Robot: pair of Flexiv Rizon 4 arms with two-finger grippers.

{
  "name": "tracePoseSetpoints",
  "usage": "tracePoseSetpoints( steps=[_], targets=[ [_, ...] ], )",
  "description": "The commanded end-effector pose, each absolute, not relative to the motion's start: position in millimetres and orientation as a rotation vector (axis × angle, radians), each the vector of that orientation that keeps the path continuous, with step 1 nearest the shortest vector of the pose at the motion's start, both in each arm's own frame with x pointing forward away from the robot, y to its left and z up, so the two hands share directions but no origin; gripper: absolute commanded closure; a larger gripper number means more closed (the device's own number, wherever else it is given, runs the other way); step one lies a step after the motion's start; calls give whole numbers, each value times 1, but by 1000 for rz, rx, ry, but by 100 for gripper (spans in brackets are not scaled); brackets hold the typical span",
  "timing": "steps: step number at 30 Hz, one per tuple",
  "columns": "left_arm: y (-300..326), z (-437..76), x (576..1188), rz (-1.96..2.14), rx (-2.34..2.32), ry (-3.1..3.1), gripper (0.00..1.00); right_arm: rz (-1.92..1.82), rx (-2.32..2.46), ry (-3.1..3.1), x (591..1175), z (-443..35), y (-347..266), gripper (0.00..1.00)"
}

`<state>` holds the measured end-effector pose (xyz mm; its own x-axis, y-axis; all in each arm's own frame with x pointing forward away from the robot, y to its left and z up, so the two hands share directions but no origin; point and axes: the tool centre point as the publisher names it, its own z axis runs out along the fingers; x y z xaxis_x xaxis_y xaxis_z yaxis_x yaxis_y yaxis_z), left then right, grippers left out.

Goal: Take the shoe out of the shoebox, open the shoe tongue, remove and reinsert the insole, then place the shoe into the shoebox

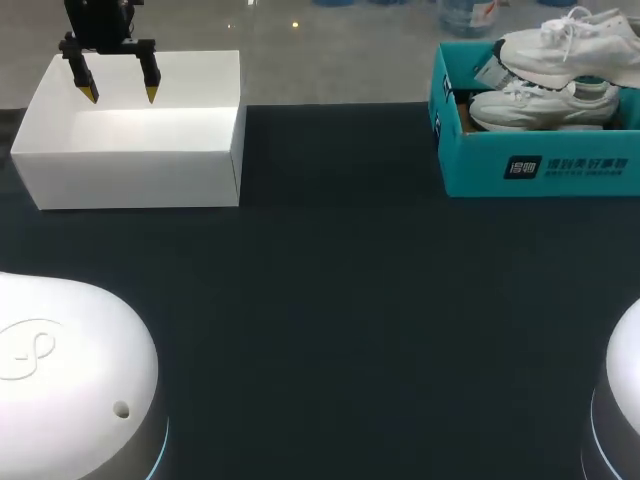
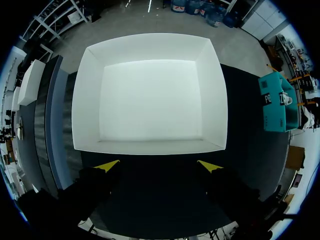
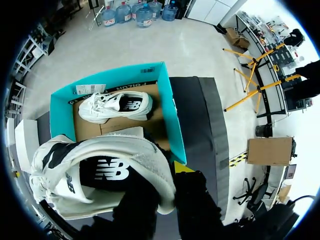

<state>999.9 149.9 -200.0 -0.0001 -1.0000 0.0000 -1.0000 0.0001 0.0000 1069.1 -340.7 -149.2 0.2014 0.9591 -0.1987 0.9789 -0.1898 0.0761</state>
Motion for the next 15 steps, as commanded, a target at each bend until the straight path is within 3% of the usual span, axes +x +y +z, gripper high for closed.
tracePoseSetpoints(
  steps=[1, 15],
  targets=[
    [150, -200, 1000, 0, -2221, 2222, 0, -153, 2283, 1868, 1068, -147, -341, 100],
    [150, -200, 1000, 0, -2221, 2222, 0, -162, 2303, 1689, 1016, -146, -274, 100]
  ],
)
